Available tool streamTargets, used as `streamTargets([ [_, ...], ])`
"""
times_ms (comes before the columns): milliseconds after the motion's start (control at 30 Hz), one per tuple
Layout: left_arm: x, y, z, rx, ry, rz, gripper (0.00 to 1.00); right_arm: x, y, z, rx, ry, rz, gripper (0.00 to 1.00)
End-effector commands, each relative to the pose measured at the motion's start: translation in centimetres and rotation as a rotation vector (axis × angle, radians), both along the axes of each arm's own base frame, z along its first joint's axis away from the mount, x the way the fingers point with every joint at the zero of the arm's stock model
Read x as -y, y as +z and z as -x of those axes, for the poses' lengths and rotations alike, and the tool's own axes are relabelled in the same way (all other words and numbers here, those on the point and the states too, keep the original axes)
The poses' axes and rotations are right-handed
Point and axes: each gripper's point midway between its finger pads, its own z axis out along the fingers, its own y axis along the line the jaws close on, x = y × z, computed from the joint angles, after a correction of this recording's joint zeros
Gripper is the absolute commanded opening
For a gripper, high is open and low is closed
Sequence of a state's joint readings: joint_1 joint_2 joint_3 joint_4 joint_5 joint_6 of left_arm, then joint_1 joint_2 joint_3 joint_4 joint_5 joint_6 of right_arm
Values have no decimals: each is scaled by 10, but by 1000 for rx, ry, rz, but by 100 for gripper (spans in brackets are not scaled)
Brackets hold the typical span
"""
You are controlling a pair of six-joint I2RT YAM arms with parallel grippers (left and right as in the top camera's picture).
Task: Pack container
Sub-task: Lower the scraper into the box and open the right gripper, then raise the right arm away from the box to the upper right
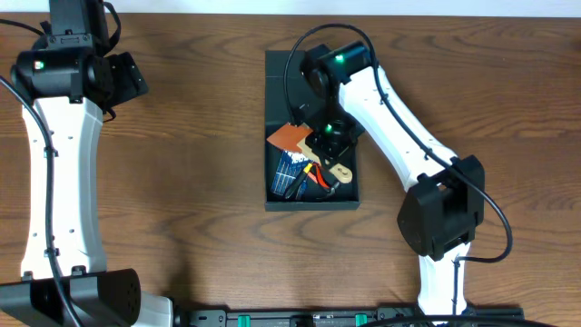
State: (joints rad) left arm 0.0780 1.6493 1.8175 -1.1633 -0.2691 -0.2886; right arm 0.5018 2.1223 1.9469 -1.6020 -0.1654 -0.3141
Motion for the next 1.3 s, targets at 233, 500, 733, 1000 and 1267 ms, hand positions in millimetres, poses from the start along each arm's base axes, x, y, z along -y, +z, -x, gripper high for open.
streamTargets([
  [233, -3, 4, 2, 9, 14, -9, 98, 1, -23, 14, -29, 21, -19, 1],
  [500, -3, 4, 2, 9, 14, -9, 99, -4, -30, 2, 19, -9, -32, 13],
  [733, -3, 4, 2, 8, 14, -9, 99, 2, -31, -3, 49, -6, 7, 40],
  [1000, -3, 4, 2, 8, 14, -9, 98, 2, -31, -3, 48, -16, 7, 42],
  [1267, -3, 4, 2, 8, 14, -9, 99, -6, 6, -26, 134, -82, -30, 41],
])
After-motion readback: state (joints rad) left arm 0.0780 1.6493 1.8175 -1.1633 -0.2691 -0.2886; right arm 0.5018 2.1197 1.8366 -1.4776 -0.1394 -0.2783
